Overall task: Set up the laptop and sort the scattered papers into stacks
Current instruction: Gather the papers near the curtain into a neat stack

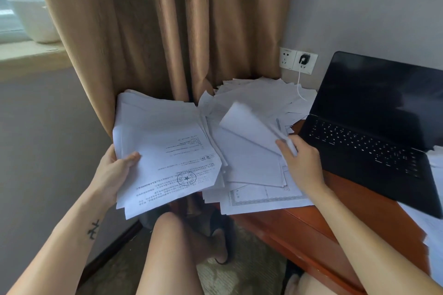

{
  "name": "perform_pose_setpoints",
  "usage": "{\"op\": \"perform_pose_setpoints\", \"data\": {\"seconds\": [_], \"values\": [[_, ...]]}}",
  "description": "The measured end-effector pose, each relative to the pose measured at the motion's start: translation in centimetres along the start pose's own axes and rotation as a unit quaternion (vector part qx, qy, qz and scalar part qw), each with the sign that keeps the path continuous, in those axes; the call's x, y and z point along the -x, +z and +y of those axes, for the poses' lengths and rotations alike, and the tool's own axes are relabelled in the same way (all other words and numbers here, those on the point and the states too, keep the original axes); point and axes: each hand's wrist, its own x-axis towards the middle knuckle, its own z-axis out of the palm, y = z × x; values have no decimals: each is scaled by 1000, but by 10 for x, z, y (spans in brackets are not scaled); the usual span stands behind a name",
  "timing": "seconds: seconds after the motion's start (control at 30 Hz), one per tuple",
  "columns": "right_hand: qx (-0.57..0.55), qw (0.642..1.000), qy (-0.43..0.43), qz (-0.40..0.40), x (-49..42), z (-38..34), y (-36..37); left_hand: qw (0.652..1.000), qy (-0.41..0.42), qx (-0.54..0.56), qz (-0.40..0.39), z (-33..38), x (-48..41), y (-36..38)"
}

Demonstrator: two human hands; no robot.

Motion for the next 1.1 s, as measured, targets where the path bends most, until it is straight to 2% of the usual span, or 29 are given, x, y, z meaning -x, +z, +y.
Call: {"op": "perform_pose_setpoints", "data": {"seconds": [0.07,0.17,0.3,0.47,0.57,0.63,0.7,0.77,0.83,0.93,1.1], "values": [[-97,994,50,25,-1,-9,-2,1000,5,2,-4,-2,4,6],[-146,988,57,6,1,-30,3,1000,4,7,-19,-8,10,22],[-125,987,3,-105,8,-58,16,999,-9,1,-52,-16,15,45],[2,952,-153,-264,28,-68,32,993,-61,65,-83,-16,15,52],[-12,939,-123,-321,41,-56,29,984,-103,92,-114,-16,13,46],[-49,957,-64,-277,42,-47,28,984,-98,66,-137,-15,14,46],[21,976,-29,-214,37,-37,30,987,-71,34,-140,-16,13,47],[105,968,-24,-227,32,-32,35,989,-50,13,-140,-16,12,49],[140,955,-53,-255,27,-33,40,988,-49,4,-145,-16,13,51],[157,950,-91,-253,18,-40,52,988,-42,-9,-150,-20,12,51],[163,953,-86,-242,-8,-37,67,994,-18,-9,-111,-29,6,47]]}}
